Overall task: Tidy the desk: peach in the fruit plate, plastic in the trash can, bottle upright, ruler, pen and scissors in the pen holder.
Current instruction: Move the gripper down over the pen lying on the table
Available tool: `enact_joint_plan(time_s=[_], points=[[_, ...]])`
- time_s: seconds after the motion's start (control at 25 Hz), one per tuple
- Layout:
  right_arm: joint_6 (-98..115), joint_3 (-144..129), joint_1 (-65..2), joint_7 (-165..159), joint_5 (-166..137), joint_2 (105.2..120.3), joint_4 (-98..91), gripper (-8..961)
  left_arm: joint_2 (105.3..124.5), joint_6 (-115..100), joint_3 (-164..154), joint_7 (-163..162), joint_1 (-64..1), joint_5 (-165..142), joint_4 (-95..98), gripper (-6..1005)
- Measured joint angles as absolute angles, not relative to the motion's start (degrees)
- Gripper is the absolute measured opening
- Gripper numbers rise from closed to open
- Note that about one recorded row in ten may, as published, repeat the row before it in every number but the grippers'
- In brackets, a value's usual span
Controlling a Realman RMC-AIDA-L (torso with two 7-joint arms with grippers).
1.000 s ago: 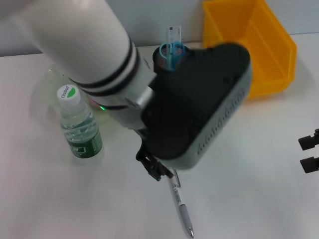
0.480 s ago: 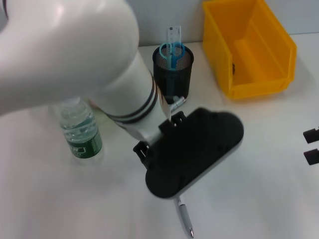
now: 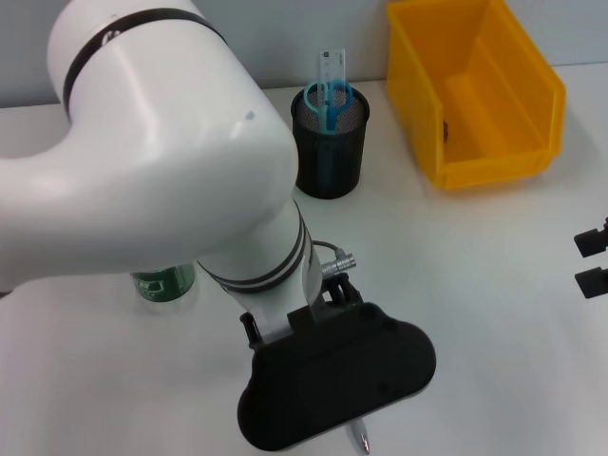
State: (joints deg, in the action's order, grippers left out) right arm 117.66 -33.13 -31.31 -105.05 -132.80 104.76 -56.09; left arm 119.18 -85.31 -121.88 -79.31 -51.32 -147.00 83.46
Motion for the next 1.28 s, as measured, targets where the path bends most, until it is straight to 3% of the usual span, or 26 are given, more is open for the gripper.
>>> enact_joint_plan(time_s=[1.04,1.28], points=[[117.30,-32.96,-31.05,-103.65,-132.73,105.08,-55.74,776,119.18,-80.46,-124.91,-69.06,-55.93,-138.66,73.83,797],[116.93,-33.00,-31.22,-103.02,-132.60,105.11,-55.70,777,119.18,-78.70,-125.08,-68.90,-55.99,-138.11,72.79,753]])
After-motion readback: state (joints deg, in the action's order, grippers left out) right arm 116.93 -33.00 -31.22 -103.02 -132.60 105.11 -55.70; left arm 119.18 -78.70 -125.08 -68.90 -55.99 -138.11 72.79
